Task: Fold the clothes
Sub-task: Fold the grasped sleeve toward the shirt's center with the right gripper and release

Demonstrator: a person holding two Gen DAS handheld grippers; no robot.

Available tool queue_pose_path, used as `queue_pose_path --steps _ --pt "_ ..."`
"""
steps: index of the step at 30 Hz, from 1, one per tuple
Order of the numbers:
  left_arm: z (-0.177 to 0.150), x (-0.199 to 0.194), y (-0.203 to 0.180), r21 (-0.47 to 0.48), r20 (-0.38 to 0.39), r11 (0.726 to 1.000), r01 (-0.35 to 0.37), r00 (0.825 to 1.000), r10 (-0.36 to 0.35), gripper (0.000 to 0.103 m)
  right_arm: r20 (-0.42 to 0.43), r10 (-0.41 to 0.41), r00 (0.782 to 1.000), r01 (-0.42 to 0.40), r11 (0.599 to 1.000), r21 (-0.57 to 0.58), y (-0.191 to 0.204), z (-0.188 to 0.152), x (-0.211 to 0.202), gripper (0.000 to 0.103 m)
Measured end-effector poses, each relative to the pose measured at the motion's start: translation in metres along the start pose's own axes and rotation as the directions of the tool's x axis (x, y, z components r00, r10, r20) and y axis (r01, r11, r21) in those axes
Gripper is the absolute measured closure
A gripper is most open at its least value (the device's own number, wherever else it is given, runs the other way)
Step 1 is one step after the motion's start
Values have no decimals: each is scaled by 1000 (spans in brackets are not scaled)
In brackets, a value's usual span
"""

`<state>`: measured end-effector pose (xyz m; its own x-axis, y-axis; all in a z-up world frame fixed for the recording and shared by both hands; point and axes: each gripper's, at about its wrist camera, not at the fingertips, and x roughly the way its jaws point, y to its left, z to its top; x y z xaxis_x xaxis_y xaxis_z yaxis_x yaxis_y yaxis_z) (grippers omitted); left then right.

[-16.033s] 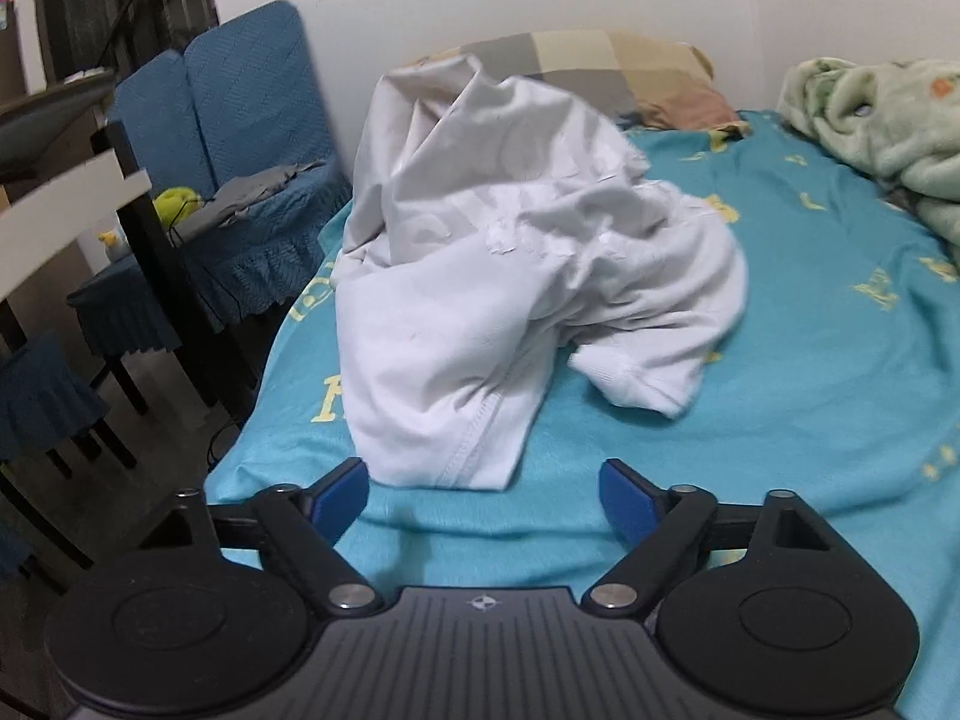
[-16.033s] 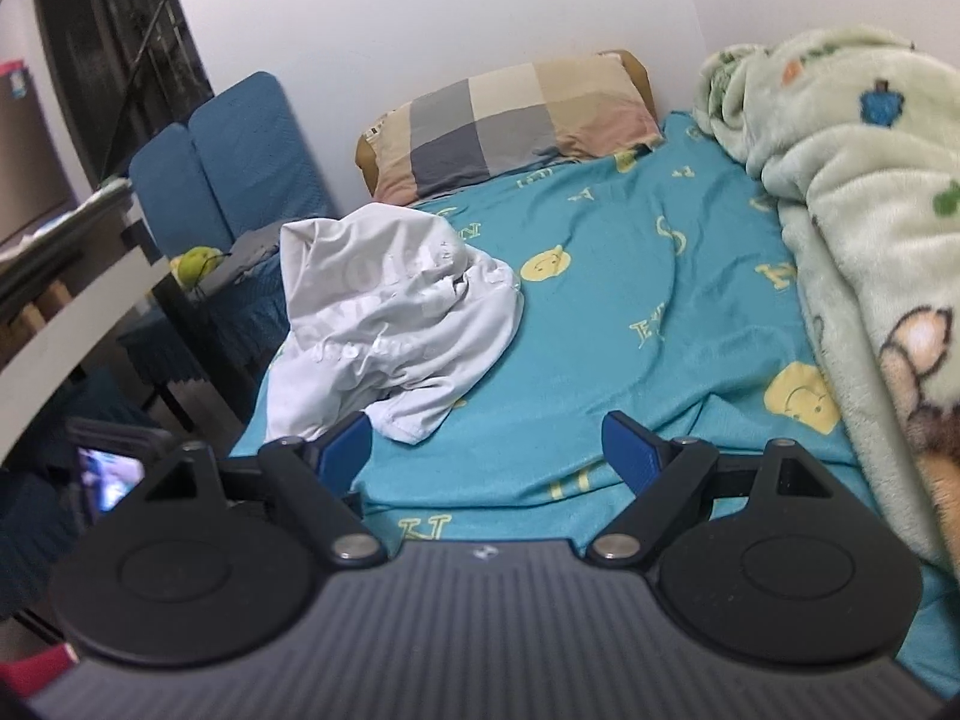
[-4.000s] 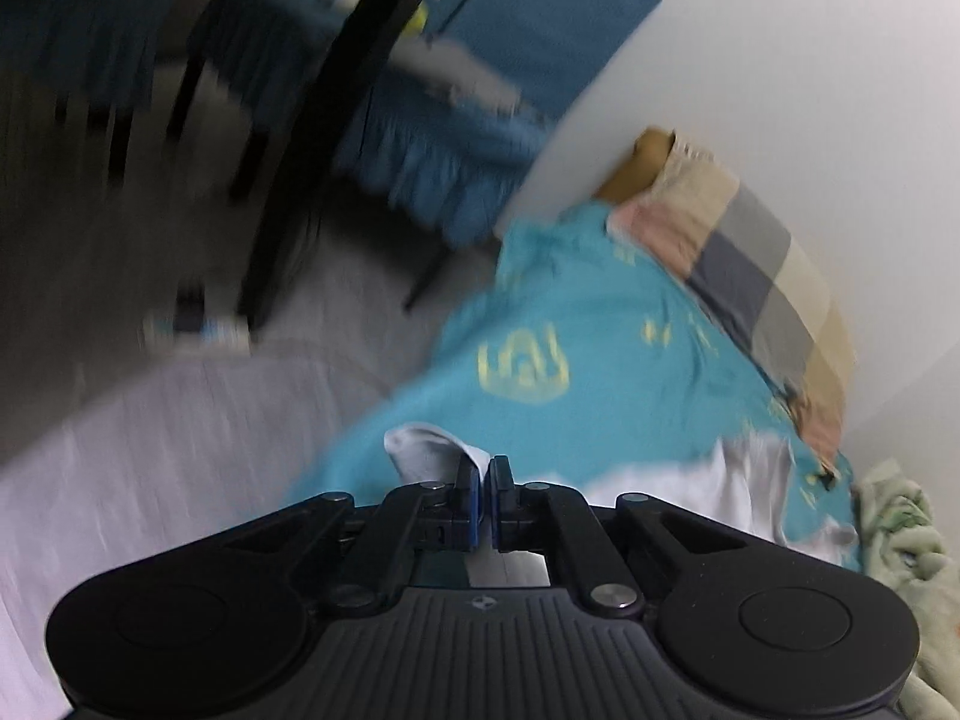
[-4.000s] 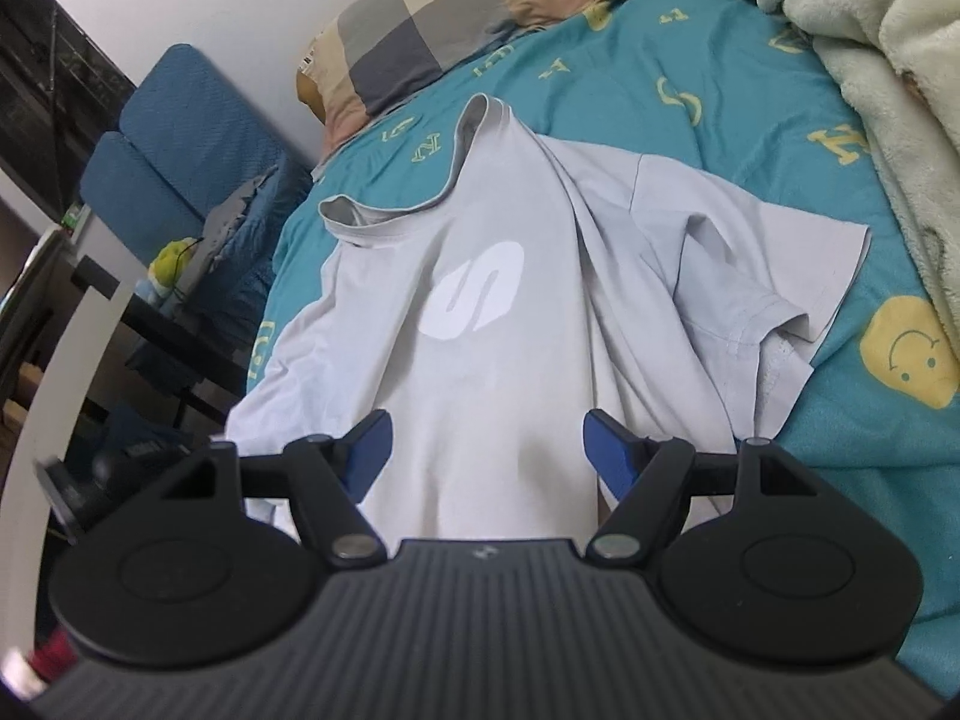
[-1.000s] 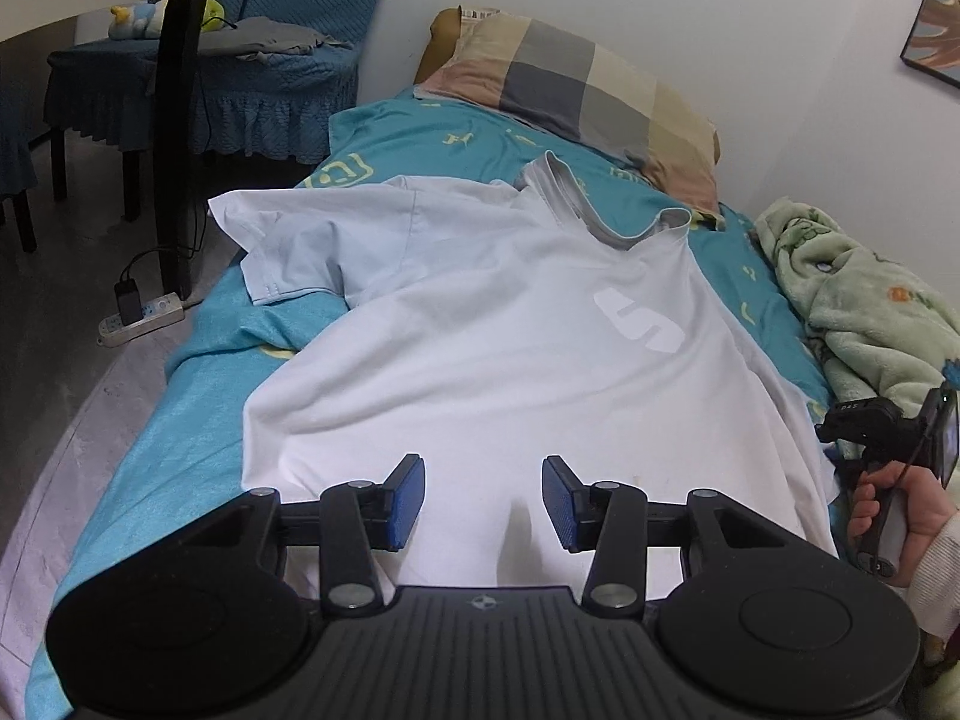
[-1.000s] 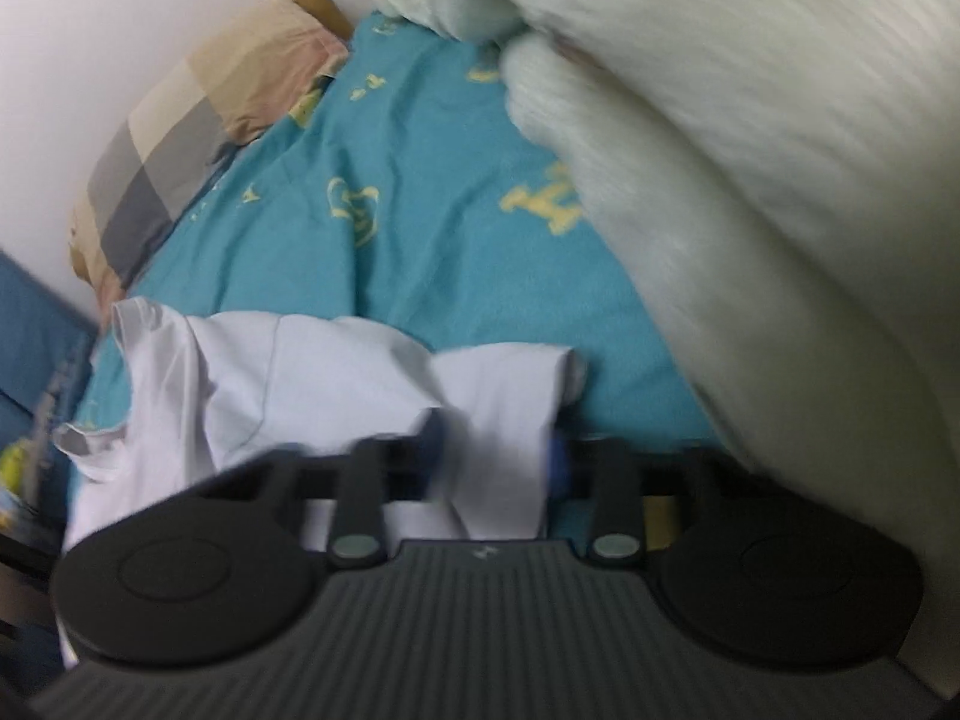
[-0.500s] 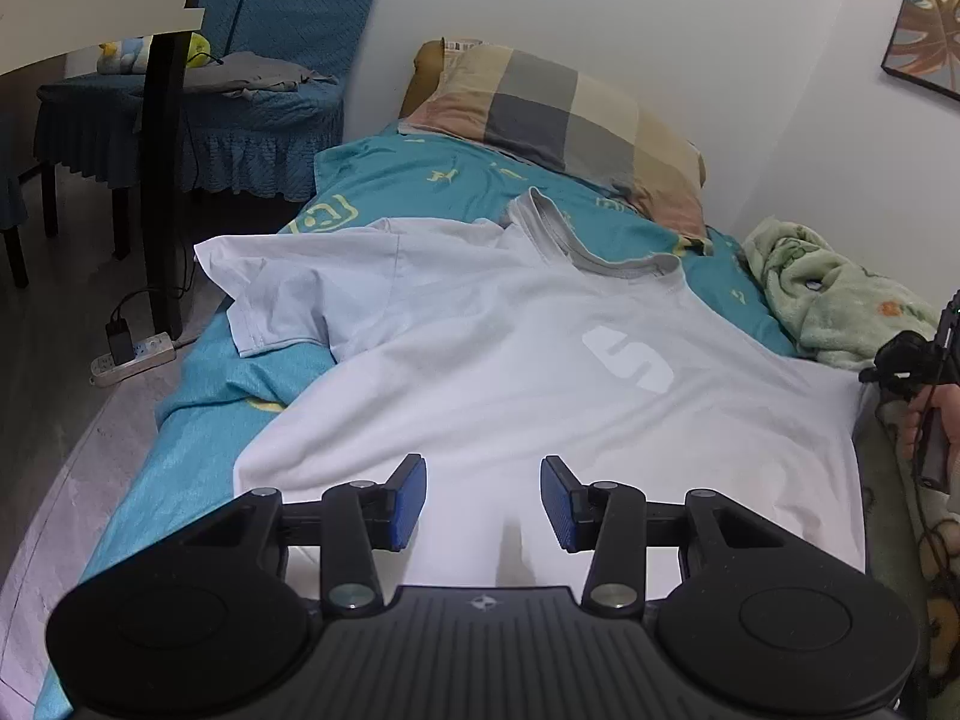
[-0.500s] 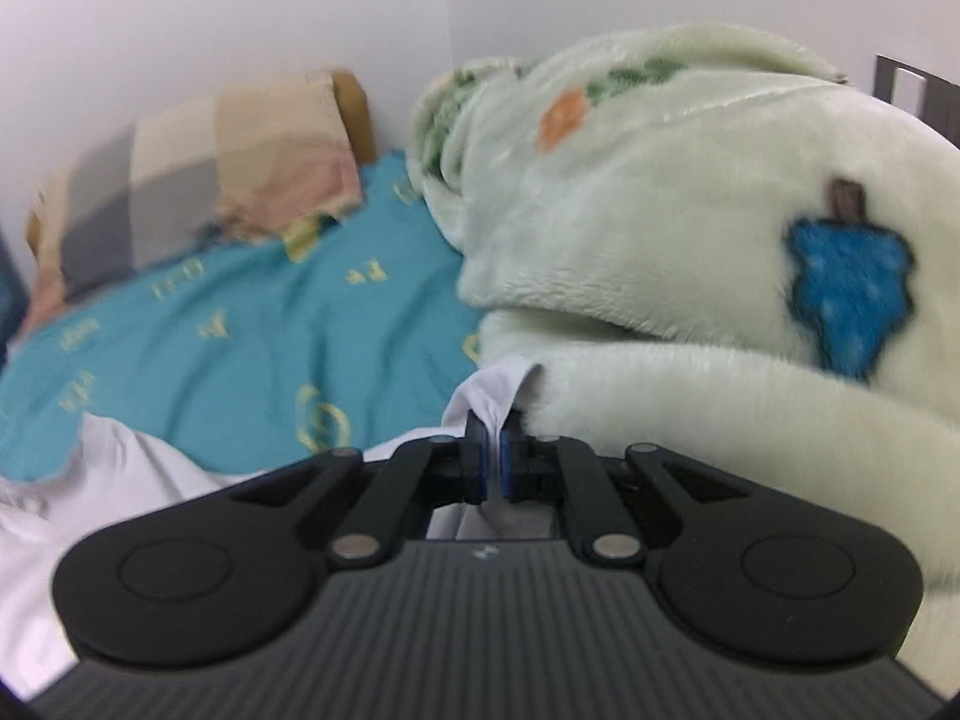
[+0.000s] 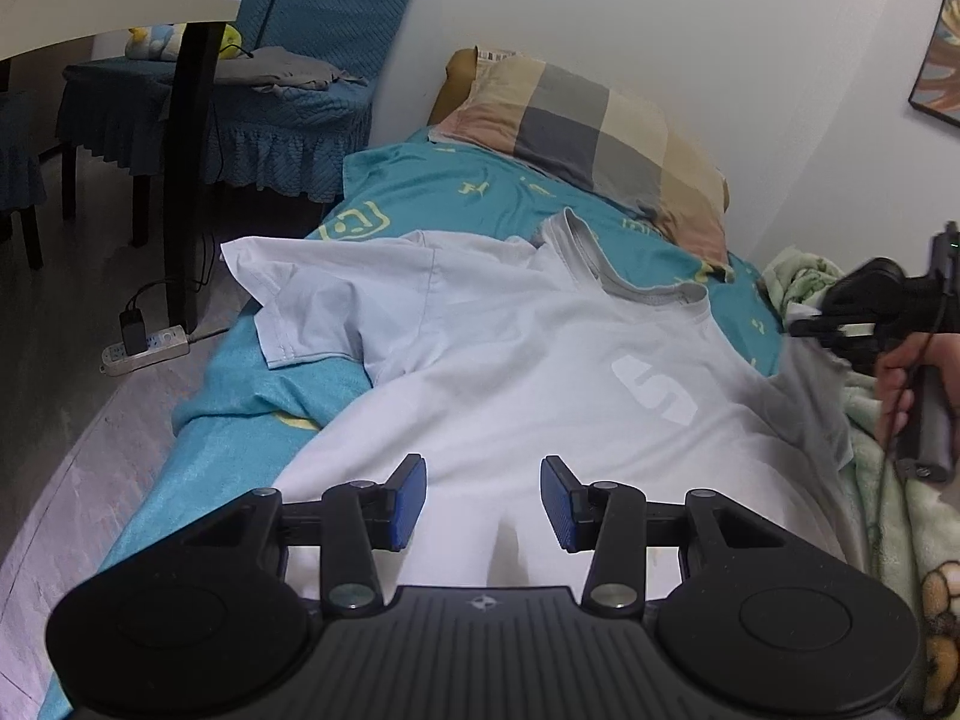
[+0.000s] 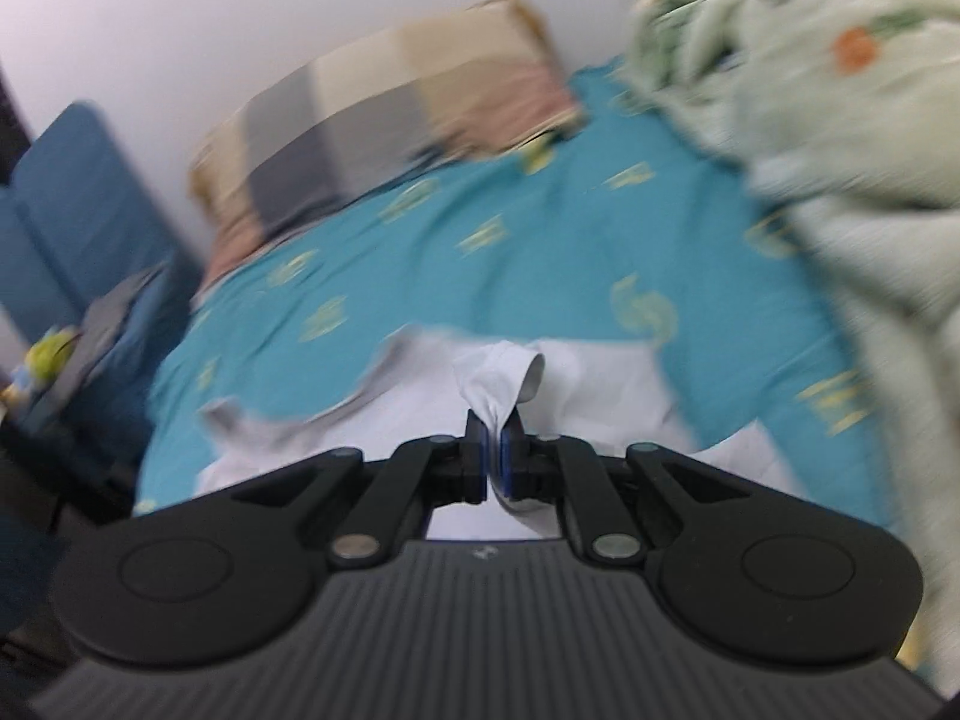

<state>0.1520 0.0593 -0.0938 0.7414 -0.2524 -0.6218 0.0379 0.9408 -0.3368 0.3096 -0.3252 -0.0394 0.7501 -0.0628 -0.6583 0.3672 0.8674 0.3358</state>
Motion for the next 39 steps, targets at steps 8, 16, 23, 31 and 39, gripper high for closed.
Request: queue_pose_path --steps 8,16,23,31,39 --pt "0 6 16 -48 6 999 4 1000 -4 58 -120 154 981 -156 988 -7 40 -50 46 86" --pt "0 8 12 -39 16 998 51 999 -50 57 -90 229 969 -236 968 -82 21 -43 -40 39" --pt "-5 -6 3 -41 0 991 130 992 -130 57 -103 183 978 -186 982 -19 -25 -66 -160 38" --pt "-5 -8 -52 48 -61 980 194 980 -191 52 -34 205 978 -202 976 84 -67 -107 -217 38" --pt "40 114 -108 -94 -109 974 207 970 -217 48 113 25 993 -20 999 -44 -92 -109 -193 38"
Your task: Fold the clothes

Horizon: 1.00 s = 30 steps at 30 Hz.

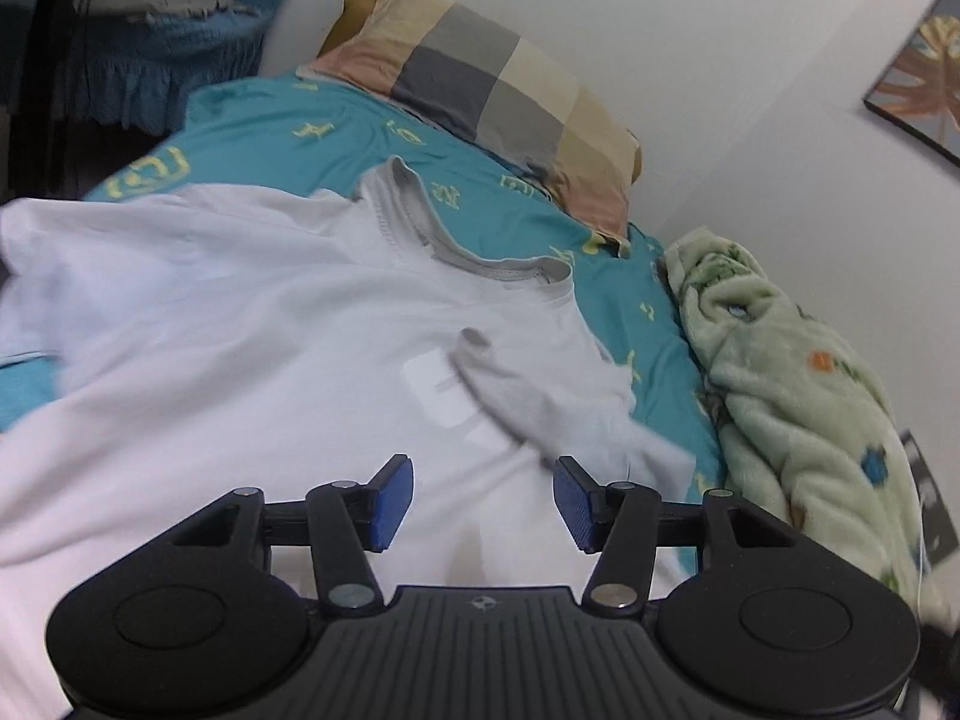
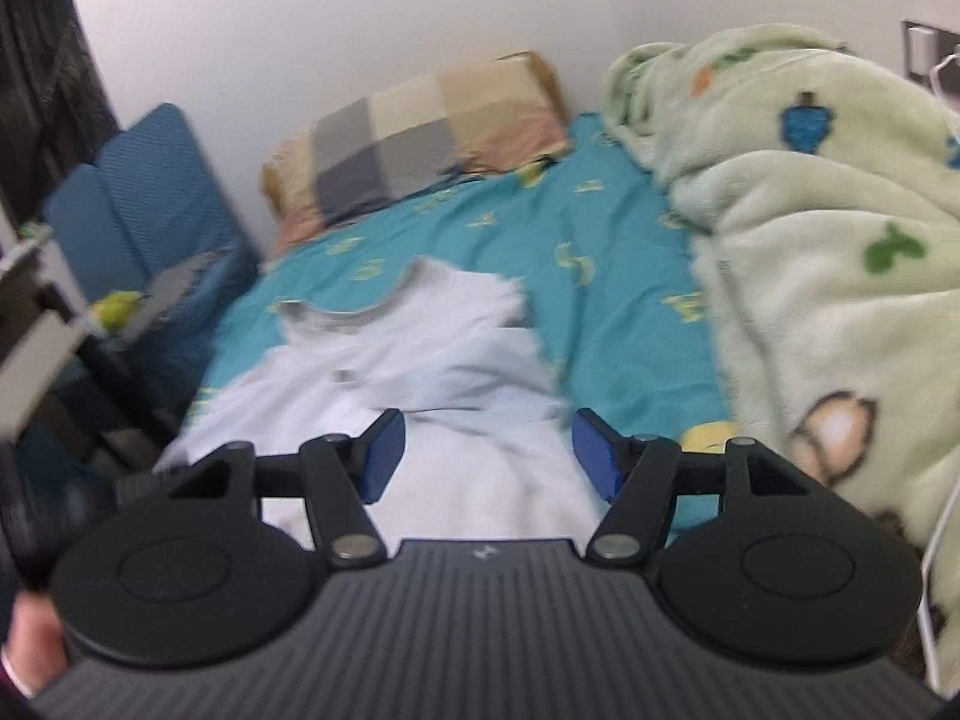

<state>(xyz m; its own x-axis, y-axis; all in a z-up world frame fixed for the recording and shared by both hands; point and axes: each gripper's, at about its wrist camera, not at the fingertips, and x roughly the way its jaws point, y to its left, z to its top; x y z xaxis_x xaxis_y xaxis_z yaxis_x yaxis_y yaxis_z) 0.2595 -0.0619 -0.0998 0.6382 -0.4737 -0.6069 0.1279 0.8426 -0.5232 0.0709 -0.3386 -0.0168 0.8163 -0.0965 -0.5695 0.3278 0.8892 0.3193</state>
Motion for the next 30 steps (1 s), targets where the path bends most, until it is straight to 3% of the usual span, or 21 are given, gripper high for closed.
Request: queue_pose_path --steps 4,7,9,11,12,14,17,19,23,25,28,30 --pt "25 76 -11 -102 -15 994 -30 999 29 47 -14 -24 1000 25 997 67 -25 0 23 38" --pt "37 120 -13 -137 -26 985 -104 994 102 47 -4 -43 999 43 993 114 -38 3 36 38" --pt "41 142 -14 -136 -52 984 -113 993 107 55 -11 -35 999 36 987 158 -46 4 43 38" --pt "43 156 -18 -115 -67 985 -128 990 121 90 -15 -21 1000 24 980 200 -52 4 48 38" --pt "45 158 -22 -84 -64 989 -124 991 119 97 -15 -19 1000 21 976 215 -55 3 50 38" --pt "52 158 -35 6 -38 992 -124 991 124 99 -19 -14 1000 18 971 238 -57 2 51 38" --pt "74 150 -45 79 9 990 -115 993 114 100 -24 -1 1000 8 964 266 -60 1 52 38" --pt "86 155 -42 88 16 984 -158 987 157 100 -25 8 1000 -1 965 262 -58 1 54 38" --pt "84 177 -18 88 -51 962 -258 964 263 96 -46 12 999 0 967 254 -55 1 60 38" --pt "77 174 -6 66 -79 966 -251 964 256 94 -50 5 999 8 968 253 -56 1 60 38" --pt "73 156 -4 39 -48 973 -228 972 230 66 -41 -5 999 16 964 265 -59 1 57 38" --pt "74 139 -13 43 -32 977 -207 978 208 65 -31 -9 999 17 963 269 -60 2 54 38"
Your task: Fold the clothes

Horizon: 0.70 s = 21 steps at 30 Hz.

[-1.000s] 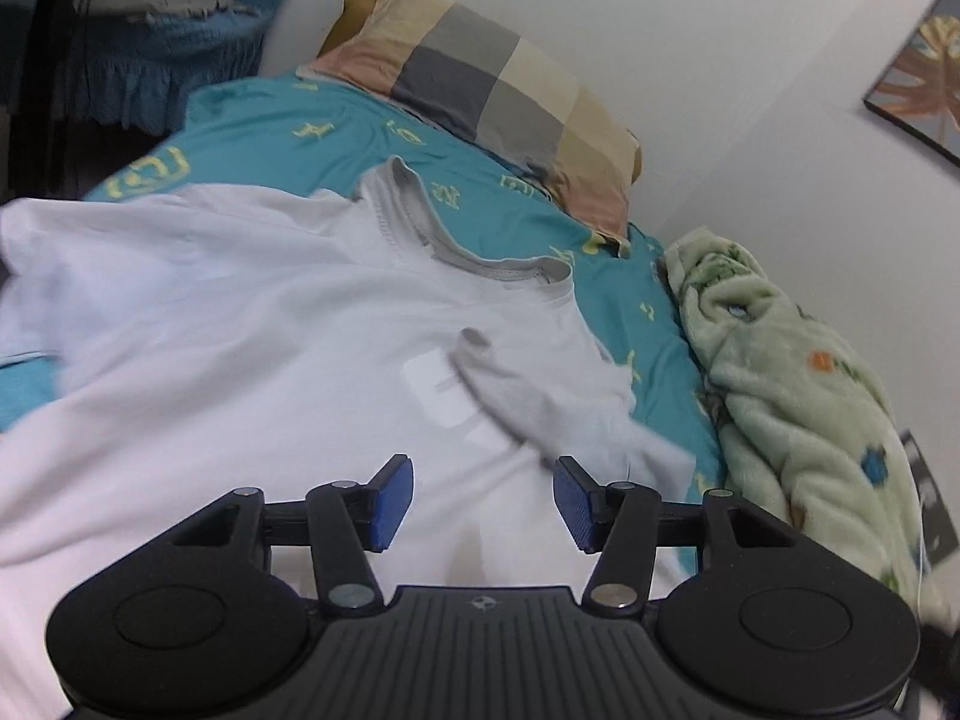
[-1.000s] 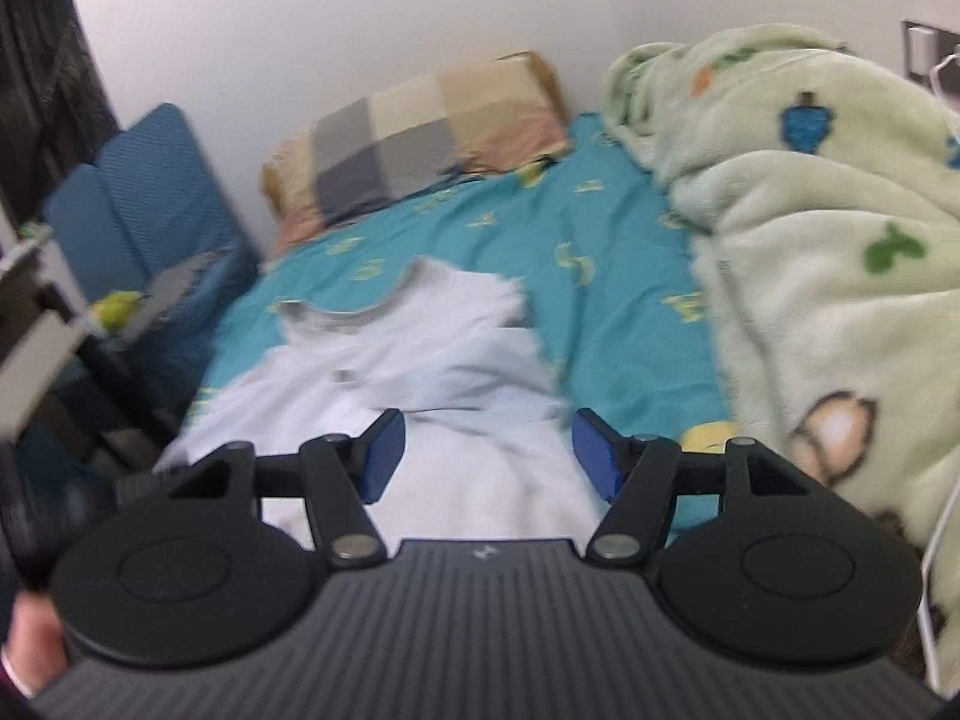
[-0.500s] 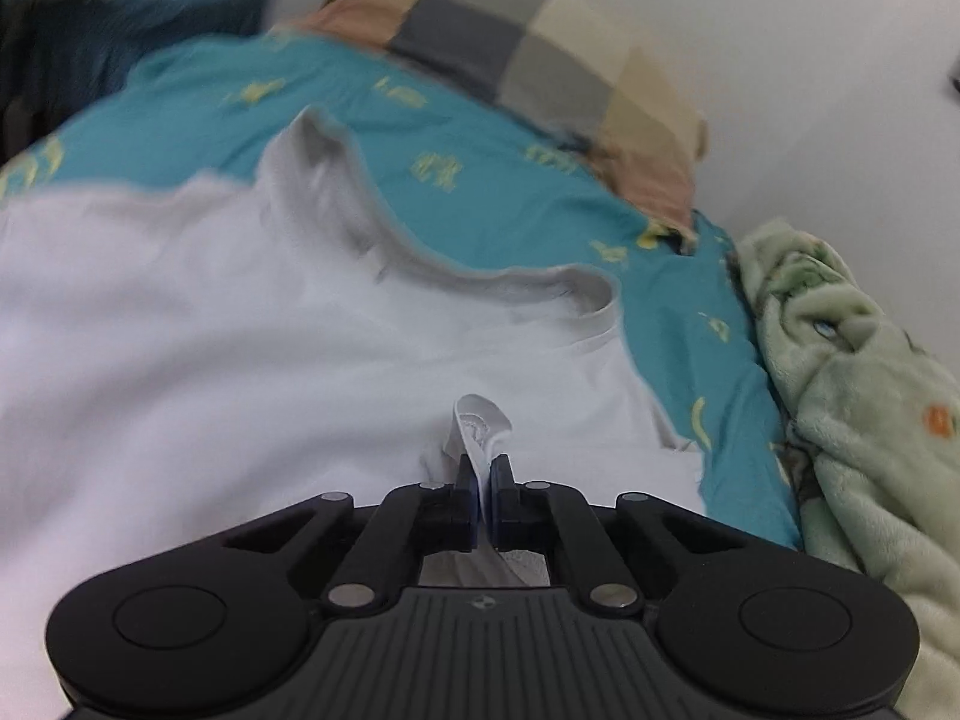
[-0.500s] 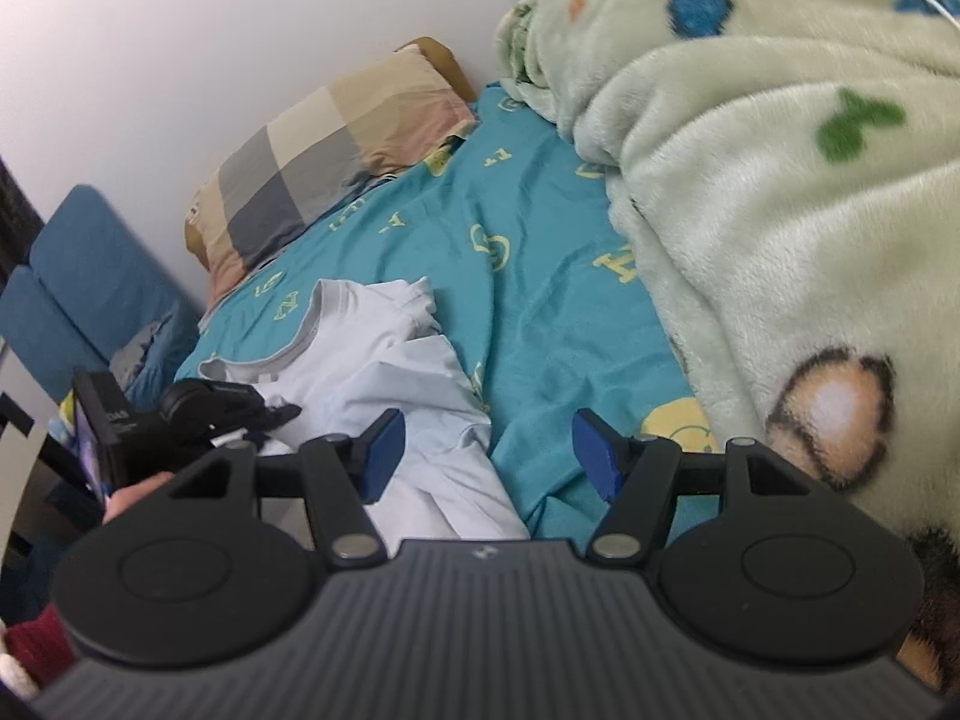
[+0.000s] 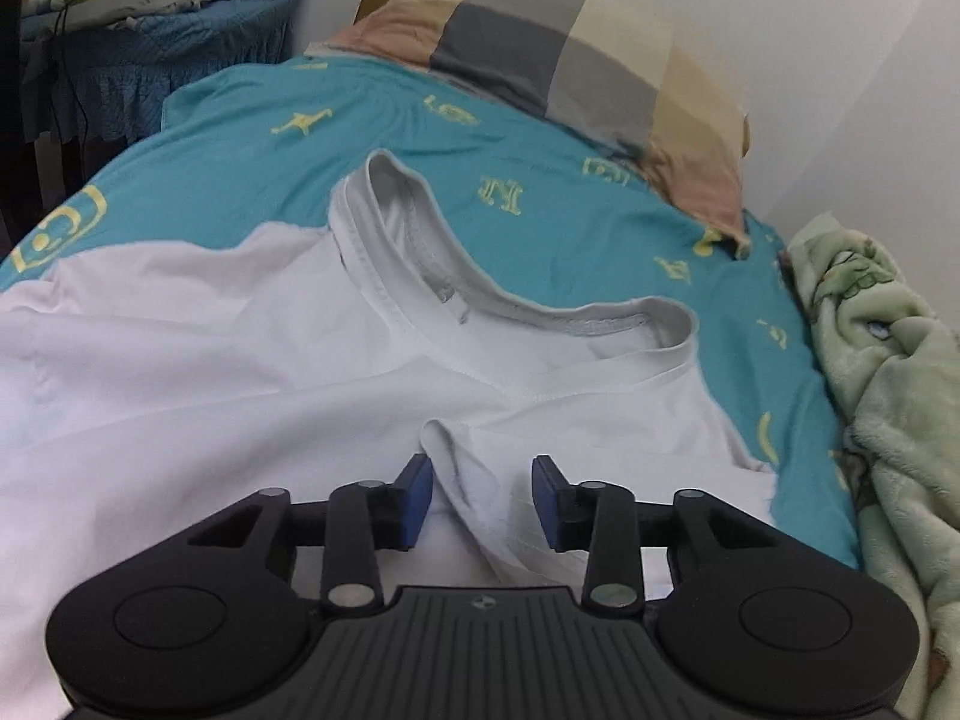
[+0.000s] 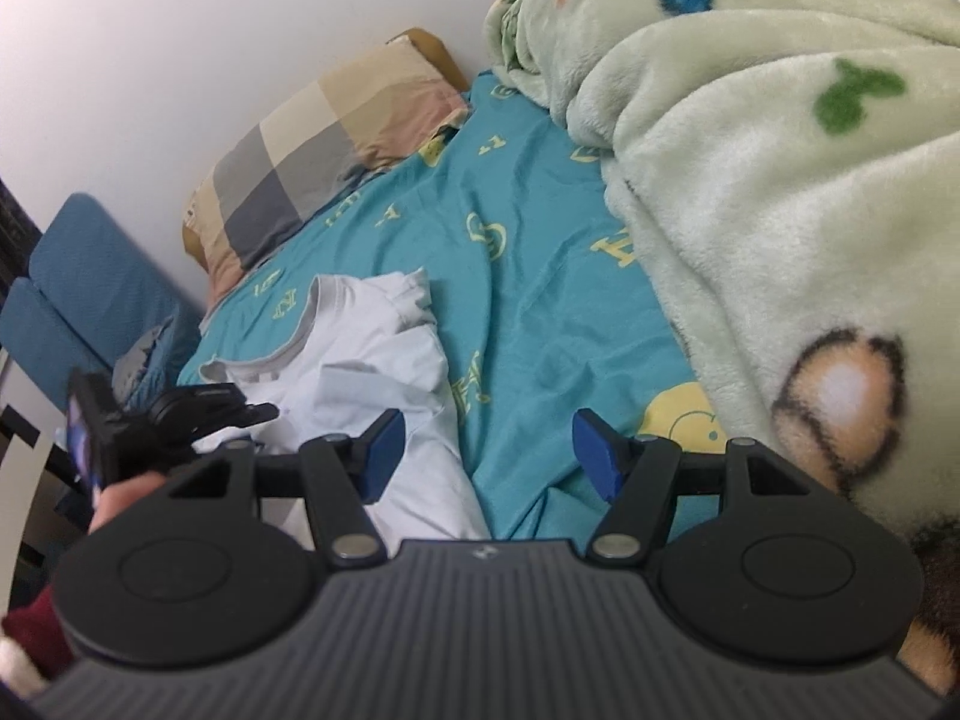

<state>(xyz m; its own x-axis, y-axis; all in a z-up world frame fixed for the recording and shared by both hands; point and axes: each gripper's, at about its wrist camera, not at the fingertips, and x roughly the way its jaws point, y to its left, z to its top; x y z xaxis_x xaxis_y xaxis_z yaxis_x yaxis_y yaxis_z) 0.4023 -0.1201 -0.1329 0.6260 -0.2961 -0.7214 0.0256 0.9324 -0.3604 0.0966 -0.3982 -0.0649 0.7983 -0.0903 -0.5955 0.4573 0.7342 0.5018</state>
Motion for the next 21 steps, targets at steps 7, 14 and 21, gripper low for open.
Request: queue_pose_path --steps 7,14,21 --pt "-14 -57 -65 99 8 990 96 995 -97 50 37 -4 999 5 1000 -5 1 3 -11 38" --pt "-53 -37 -142 249 -71 967 53 997 -36 48 45 -27 999 26 999 18 -8 4 -13 38" --pt "-80 -2 -131 246 -126 968 -56 988 89 95 35 -33 999 32 999 38 -15 5 -7 38"
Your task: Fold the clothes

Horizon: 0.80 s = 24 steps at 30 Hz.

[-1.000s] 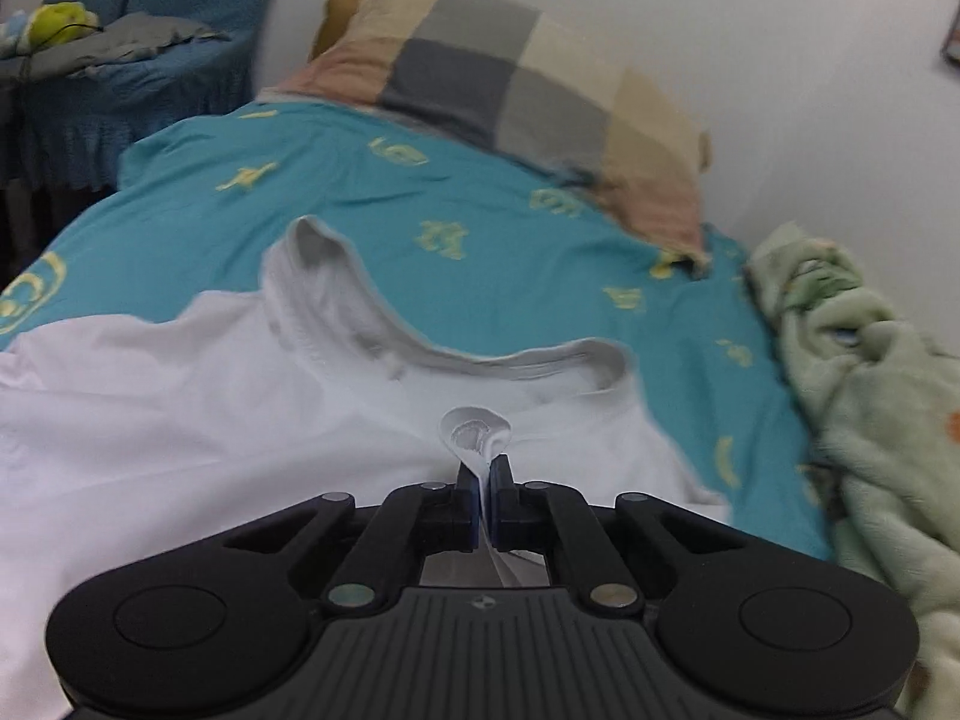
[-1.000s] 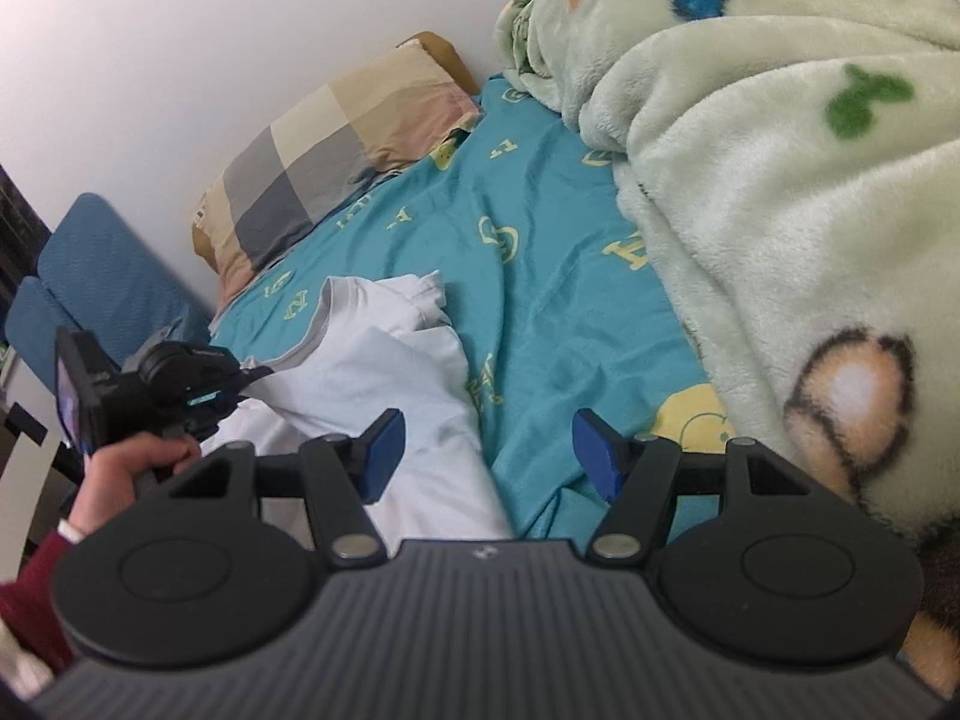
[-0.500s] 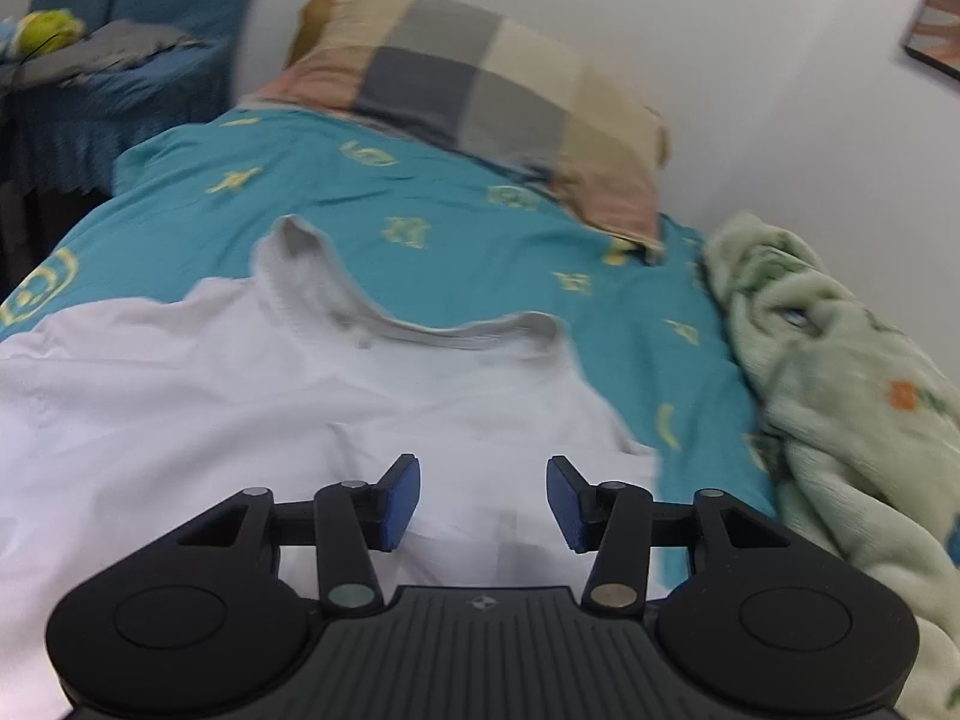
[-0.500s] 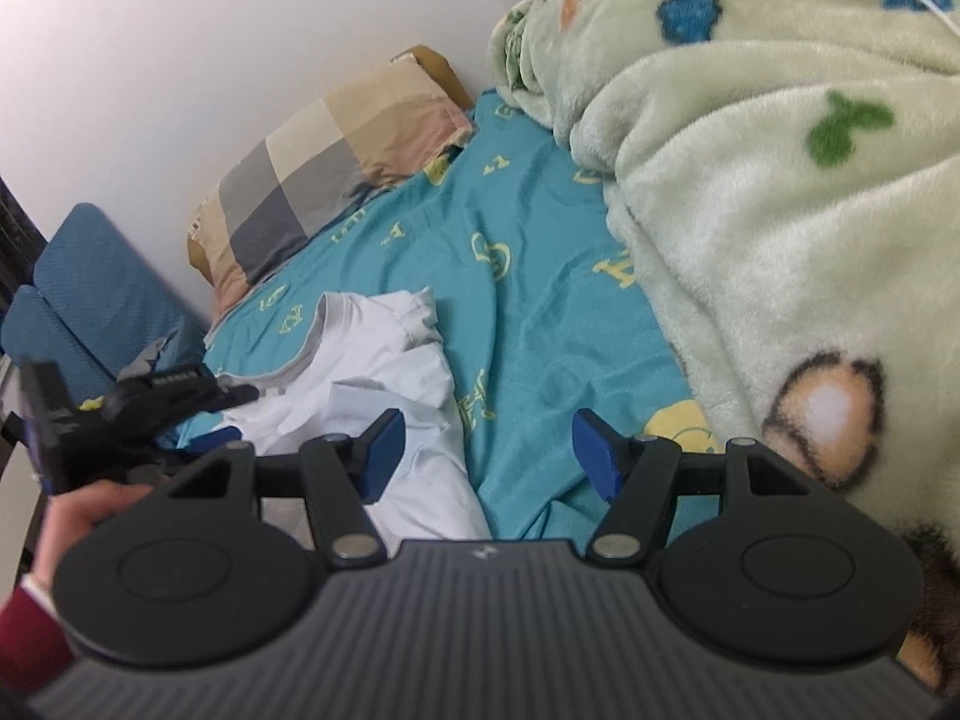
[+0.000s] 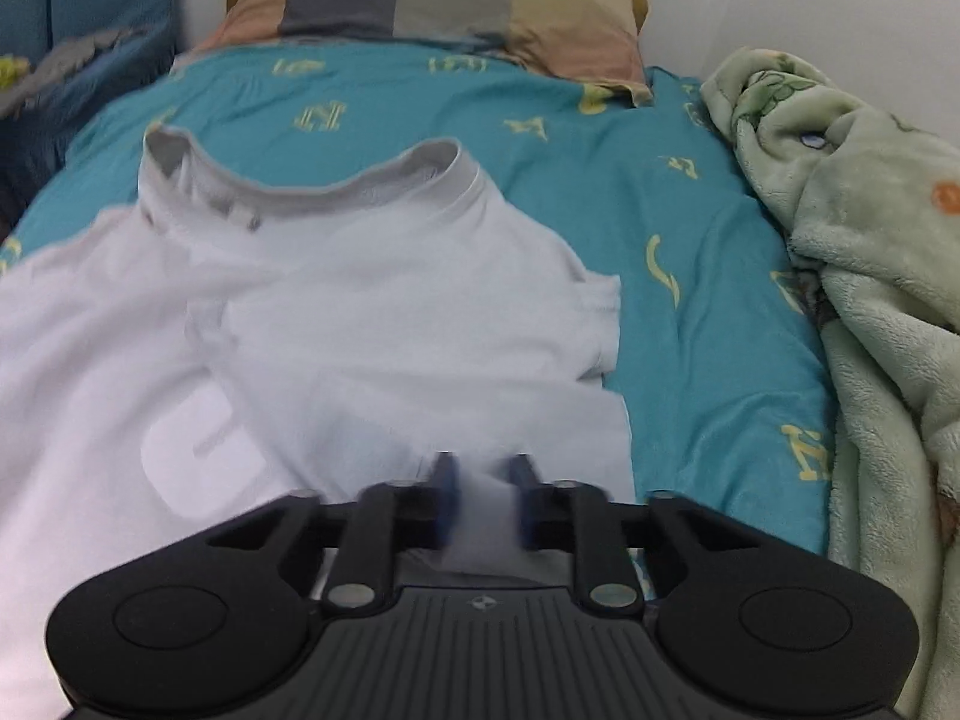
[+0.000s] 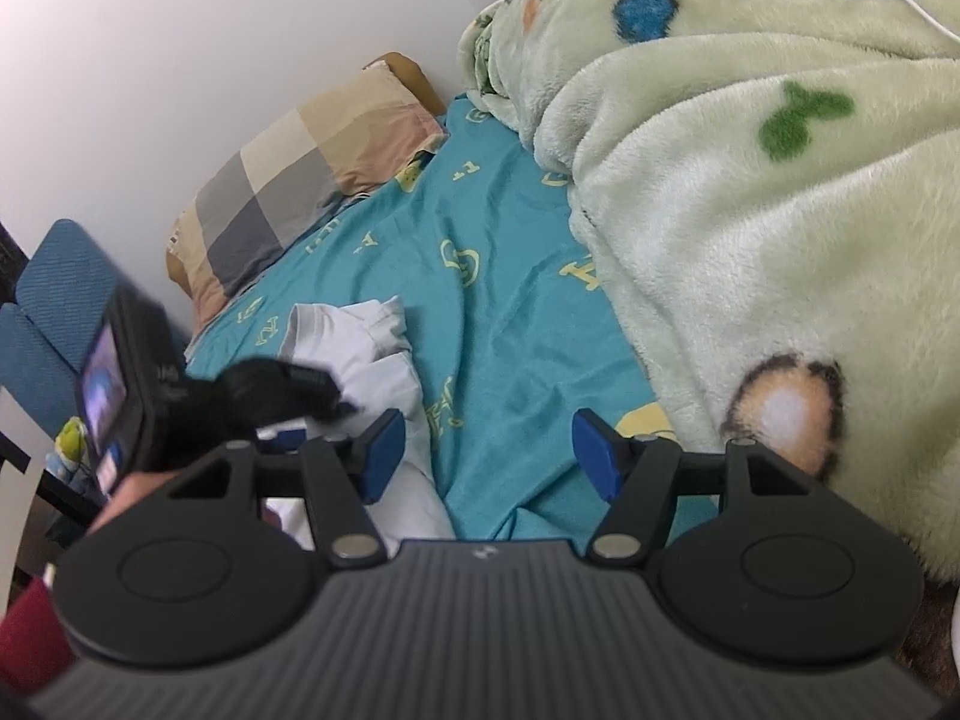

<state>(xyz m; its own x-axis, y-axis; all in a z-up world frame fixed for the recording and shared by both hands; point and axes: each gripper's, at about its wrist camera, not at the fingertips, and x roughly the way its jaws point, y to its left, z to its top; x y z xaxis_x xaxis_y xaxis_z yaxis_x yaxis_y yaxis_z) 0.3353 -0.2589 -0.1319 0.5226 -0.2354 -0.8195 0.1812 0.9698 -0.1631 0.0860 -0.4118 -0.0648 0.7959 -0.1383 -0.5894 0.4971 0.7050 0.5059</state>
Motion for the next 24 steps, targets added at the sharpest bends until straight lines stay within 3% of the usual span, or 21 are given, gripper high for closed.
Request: queue_pose_path --steps 3,5,9,13,16,20,24 --pt "-9 -32 18 -69 82 991 114 991 -109 98 -3 6 1000 -6 1000 21 -4 1 -1 38" --pt "-18 -59 36 -133 150 968 211 970 -190 99 -1 15 1000 -15 999 30 -5 2 -3 38" --pt "-53 -94 85 -316 253 903 292 943 -217 99 1 25 1000 -25 999 30 -5 3 -4 38" --pt "-73 -75 123 -390 202 901 189 972 -116 98 -13 33 999 -33 999 12 -2 2 -3 38" --pt "-79 -59 147 -423 155 895 140 985 -81 90 -36 43 998 -44 999 -22 3 0 -1 38" --pt "-94 -81 164 -469 183 862 192 976 -118 75 -74 58 996 -62 997 -51 7 0 1 38" --pt "-122 -125 145 -384 180 896 223 970 -164 67 -102 129 986 -134 990 -42 6 9 -10 38"
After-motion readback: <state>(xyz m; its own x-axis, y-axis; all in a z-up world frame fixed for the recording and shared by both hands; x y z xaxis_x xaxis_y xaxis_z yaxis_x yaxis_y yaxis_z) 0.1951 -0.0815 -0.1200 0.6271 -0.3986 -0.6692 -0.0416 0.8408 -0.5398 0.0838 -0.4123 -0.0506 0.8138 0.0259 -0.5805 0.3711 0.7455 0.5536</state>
